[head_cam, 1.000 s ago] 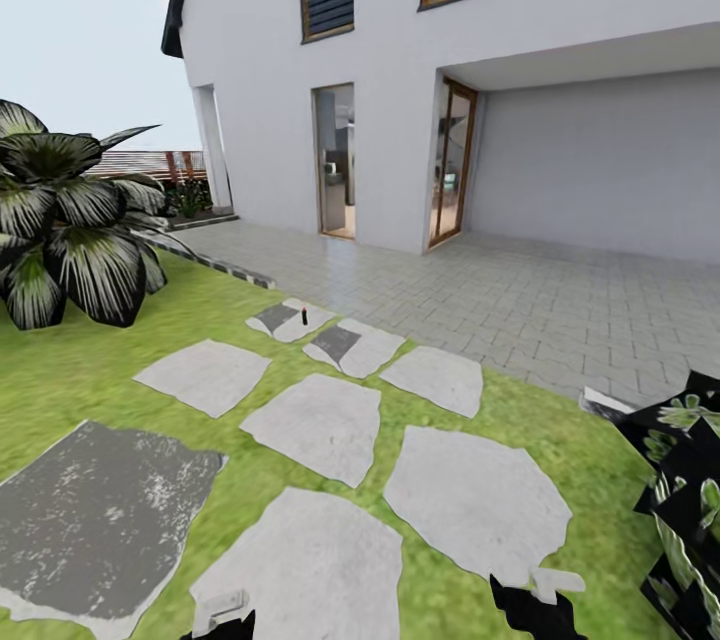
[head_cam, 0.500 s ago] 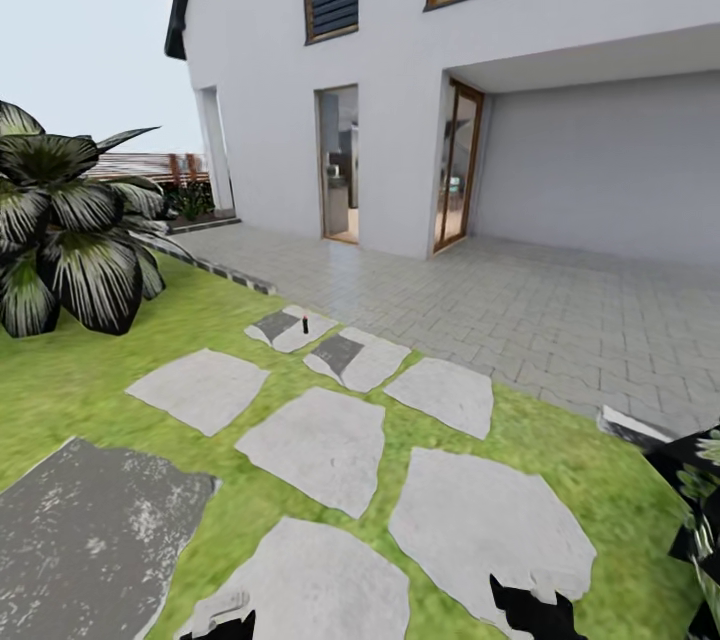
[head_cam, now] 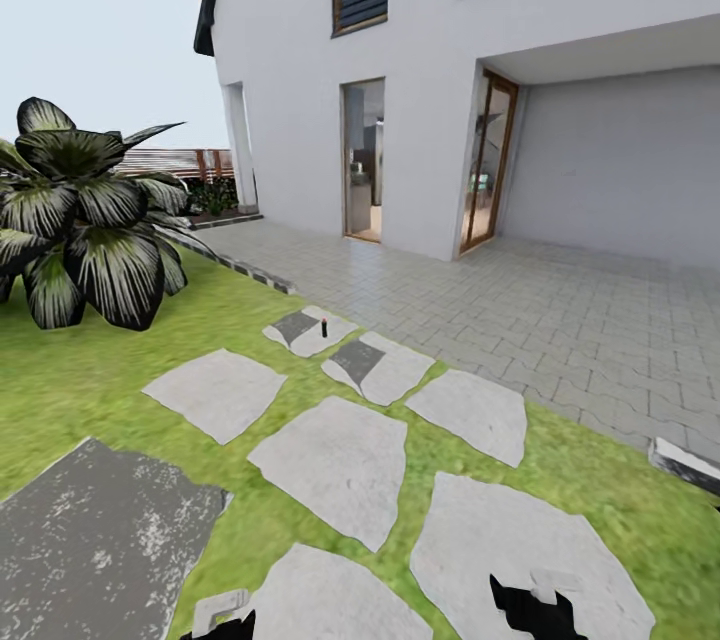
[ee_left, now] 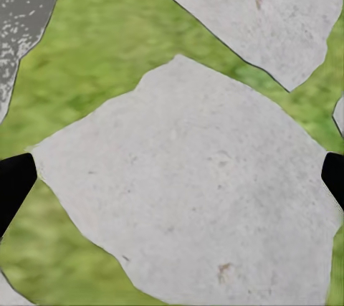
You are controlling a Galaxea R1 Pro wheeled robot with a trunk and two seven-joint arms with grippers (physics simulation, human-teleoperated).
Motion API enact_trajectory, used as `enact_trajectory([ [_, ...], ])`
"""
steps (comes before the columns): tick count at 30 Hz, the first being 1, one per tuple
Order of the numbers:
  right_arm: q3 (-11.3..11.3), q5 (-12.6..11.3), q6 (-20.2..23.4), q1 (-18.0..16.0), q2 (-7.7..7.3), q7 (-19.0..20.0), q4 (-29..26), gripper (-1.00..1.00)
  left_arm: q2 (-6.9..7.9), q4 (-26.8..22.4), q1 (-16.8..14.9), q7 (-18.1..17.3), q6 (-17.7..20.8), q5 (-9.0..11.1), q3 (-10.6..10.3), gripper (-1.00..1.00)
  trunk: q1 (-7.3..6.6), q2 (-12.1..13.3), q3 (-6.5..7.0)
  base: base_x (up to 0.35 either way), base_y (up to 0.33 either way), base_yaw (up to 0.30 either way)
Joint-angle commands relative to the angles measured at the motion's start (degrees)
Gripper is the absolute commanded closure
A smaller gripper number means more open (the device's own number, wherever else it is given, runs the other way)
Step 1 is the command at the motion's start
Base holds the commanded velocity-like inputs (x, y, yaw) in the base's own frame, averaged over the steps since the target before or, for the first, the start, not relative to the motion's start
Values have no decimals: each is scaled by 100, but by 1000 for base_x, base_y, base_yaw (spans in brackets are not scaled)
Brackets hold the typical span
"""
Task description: In the garden, pick up the pesticide atomizer on the floor and spray pesticide onto both trees until each tree trunk is fully covered.
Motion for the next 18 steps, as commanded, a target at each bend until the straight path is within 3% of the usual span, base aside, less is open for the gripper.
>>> enact_trajectory([
  [1,-31,-2,-17,-4,3,47,4,-100,0,7,-5,-23,-16,37,-1,-100,3,-3,-7,335,0,48],
  [18,-29,-2,-17,-4,3,47,4,-100,0,7,-5,-15,-16,38,-1,-100,3,-3,-8,335,0,7],
])
